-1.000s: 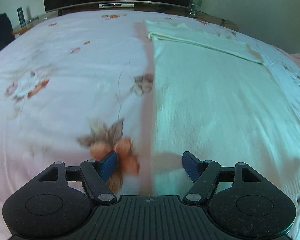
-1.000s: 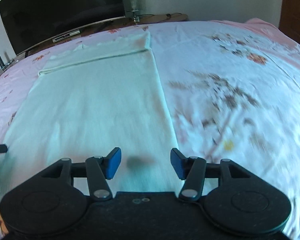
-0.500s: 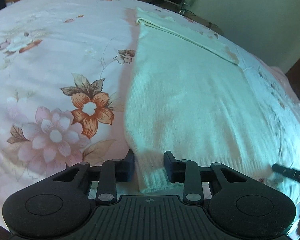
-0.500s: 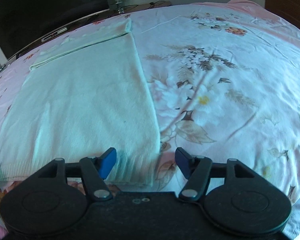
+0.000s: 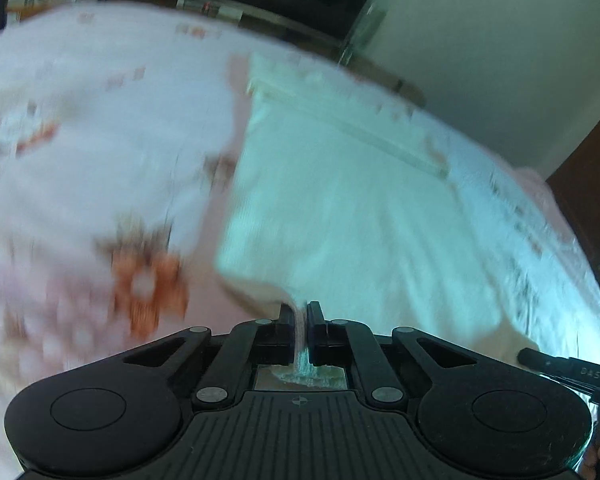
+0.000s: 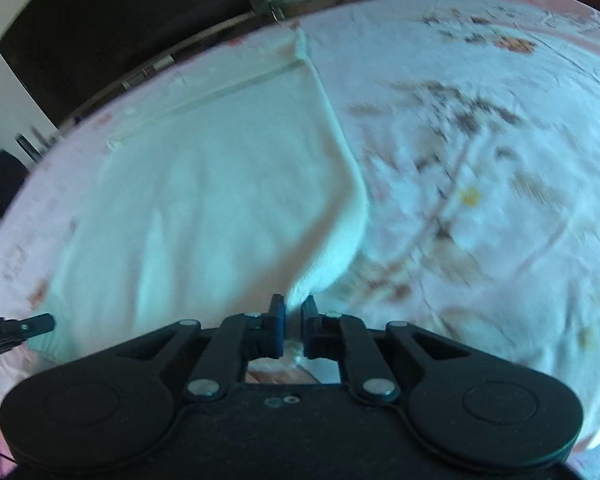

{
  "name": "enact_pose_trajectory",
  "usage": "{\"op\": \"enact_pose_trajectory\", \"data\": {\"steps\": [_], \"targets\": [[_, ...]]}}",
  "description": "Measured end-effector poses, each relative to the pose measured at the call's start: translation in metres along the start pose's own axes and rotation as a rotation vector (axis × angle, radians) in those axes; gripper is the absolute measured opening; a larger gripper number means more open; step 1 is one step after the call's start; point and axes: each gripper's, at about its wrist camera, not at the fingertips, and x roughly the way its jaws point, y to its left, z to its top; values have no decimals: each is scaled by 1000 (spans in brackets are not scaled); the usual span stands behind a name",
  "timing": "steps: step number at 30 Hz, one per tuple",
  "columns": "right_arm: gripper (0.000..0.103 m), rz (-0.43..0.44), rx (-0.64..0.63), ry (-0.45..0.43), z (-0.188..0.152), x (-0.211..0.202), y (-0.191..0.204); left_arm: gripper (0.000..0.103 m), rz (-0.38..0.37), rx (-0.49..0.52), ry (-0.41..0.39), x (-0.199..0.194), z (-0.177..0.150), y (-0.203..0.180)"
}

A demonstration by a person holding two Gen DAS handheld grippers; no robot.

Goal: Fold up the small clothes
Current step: 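Lift the hem toward the collar with the left tool while the right tool opens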

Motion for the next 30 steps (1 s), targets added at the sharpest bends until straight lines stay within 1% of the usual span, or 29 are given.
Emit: {"op": "enact_pose_trajectory", "data": {"steps": [3,6,9,11,15,19,21,22,24,25,26,27,28,29,30], "targets": [[9,48,17,-75,29,-10,4,6,-17,26,-61,-1,32,-8],[9,78,26,-132,63,-10,9,6,-15,46,-111,12,68,-17],[9,88,20,-176,102,4,13,6,-3,56,-148,32,102,-23],[9,86,16,-198,128,20,15,6,5,49,-156,52,124,-26],[9,94,32,-204,181,65,12,6,38,19,-164,101,171,-32],[9,85,34,-186,227,122,6,6,90,9,-162,155,209,-33],[9,87,46,-154,249,154,1,6,117,1,-146,184,224,-32],[9,88,53,-139,256,168,0,6,147,15,-136,200,231,-32],[9,77,36,-106,266,192,-1,7,184,36,-88,229,240,-32],[16,71,28,-86,271,205,-2,7,193,36,-62,240,243,-31],[25,63,24,-75,273,214,-3,7,190,35,-45,246,245,-29],[30,60,19,-68,276,220,-5,7,186,35,-39,248,246,-27],[42,60,9,-69,278,223,-5,8,177,37,-36,247,247,-26],[53,69,-8,-79,280,223,-5,12,168,41,-33,244,248,-24],[56,70,-32,-99,281,220,-4,24,163,57,-37,240,247,-24]]}}
